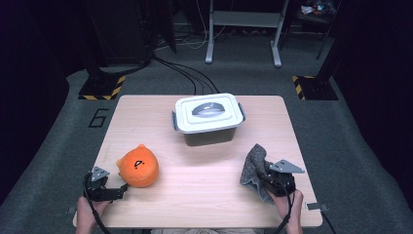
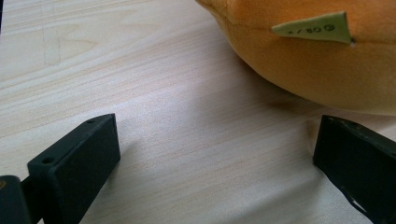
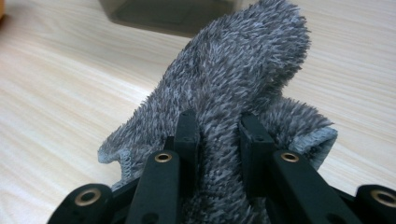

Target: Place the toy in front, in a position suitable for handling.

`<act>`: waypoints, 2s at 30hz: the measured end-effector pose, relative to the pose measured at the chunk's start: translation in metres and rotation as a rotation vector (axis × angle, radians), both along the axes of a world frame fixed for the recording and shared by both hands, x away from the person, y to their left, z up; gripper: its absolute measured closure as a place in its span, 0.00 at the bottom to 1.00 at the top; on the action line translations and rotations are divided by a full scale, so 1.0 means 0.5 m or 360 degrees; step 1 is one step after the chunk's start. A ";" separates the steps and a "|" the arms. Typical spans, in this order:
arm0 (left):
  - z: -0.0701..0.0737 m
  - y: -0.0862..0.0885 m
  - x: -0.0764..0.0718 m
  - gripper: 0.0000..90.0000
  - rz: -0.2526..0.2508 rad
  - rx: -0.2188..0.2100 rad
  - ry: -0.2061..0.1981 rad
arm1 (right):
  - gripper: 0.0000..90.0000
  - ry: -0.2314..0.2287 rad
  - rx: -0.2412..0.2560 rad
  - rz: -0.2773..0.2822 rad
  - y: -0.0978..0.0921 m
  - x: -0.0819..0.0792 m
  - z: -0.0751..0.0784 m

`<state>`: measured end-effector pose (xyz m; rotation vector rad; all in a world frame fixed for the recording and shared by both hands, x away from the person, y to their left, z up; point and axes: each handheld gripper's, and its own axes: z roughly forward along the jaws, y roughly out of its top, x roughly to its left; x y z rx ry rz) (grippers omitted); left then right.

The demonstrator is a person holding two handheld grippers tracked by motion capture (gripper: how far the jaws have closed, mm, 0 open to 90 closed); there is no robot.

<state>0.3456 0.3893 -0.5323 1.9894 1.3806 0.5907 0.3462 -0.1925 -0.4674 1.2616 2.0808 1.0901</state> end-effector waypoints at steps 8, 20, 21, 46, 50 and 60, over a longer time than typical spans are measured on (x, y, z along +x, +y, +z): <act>-0.001 -0.001 0.000 0.00 0.0006 -0.0002 -0.0013 | 0.80 0.0002 -0.0002 -0.0085 -0.031 0.016 0.003; -0.001 -0.001 0.000 0.00 0.0006 -0.0003 -0.0013 | 0.80 0.0036 -0.0004 -0.0208 -0.072 0.057 -0.004; 0.000 0.000 0.000 0.00 0.0001 0.0000 -0.0002 | 0.80 0.0043 -0.0001 -0.0221 -0.075 0.061 -0.005; 0.000 0.000 0.000 0.00 0.0000 0.0000 0.0001 | 0.78 0.0159 0.0079 -0.0473 -0.162 0.153 -0.032; 0.000 0.000 0.000 0.00 0.0000 0.0000 0.0000 | 0.77 0.0177 0.0080 -0.0498 -0.174 0.167 -0.043; -0.002 -0.001 0.000 0.00 0.0009 -0.0004 -0.0018 | 0.65 0.0237 0.0062 -0.0566 -0.191 0.190 -0.073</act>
